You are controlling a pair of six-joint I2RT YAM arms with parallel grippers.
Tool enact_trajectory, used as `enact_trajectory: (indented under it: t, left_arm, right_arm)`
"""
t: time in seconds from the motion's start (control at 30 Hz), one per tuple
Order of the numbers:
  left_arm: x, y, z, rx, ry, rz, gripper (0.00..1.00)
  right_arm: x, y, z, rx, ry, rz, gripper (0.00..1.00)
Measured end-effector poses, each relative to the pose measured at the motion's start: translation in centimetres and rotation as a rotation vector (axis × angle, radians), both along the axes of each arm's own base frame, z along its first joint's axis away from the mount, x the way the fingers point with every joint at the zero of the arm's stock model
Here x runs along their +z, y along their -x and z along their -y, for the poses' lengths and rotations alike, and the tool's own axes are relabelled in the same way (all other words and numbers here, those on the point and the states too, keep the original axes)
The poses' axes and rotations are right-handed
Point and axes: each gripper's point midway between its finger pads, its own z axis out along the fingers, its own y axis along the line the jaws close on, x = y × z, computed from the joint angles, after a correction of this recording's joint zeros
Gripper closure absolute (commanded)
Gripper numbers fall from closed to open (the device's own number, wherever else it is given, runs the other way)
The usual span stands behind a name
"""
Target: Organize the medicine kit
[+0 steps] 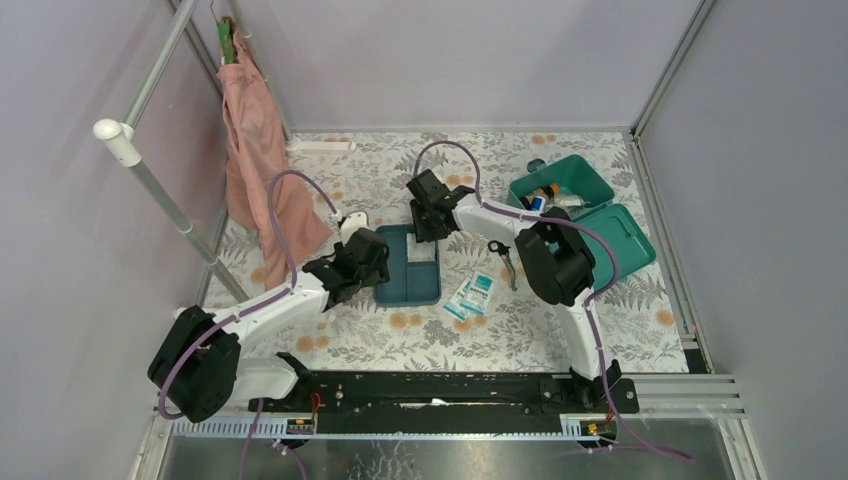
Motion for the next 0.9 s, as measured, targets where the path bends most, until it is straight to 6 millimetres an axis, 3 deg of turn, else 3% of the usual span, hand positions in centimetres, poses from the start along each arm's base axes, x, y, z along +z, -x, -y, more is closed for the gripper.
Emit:
enact_trajectory:
  t: [0.17, 0.33, 0.47, 0.6, 0.7, 0.8, 0.9]
  left_arm:
    - [0.0, 0.0, 0.0, 0.000, 0.000, 0.000, 0.39]
    - [0.0, 0.0, 0.0, 0.000, 0.000, 0.000, 0.39]
    - [0.0, 0.0, 0.0, 0.000, 0.000, 0.000, 0.39]
    - [0.4, 0.1, -0.1, 0.000, 0.004, 0.006, 0.39]
    - [0.8, 0.1, -0.1, 0.000, 0.013, 0.017, 0.39]
    - [1.3, 0.2, -0.1, 0.000, 0.021, 0.026, 0.38]
    - [2.0, 0.4, -0.1, -0.003, 0.037, 0.039, 0.38]
  right_arm:
    - [-0.7, 0.8, 0.1, 0.017, 0.016, -0.010, 0.63]
    - [0.3, 1.8, 0.7, 0.024, 0.009, -0.003, 0.56]
    - [3.8, 2.4, 1.8, 0.008, -0.013, 0.056, 0.42]
    - [8.2, 3.9, 4.6, -0.062, -0.044, 0.143, 0.29]
    - [9.8, 5.2, 7.0, -0.140, -0.049, 0.178, 0.26]
    - [9.1, 6.6, 9.3, -0.215, -0.022, 0.166, 0.25]
    - [6.6, 8.3, 11.2, -0.251, 0.041, 0.105, 0.21]
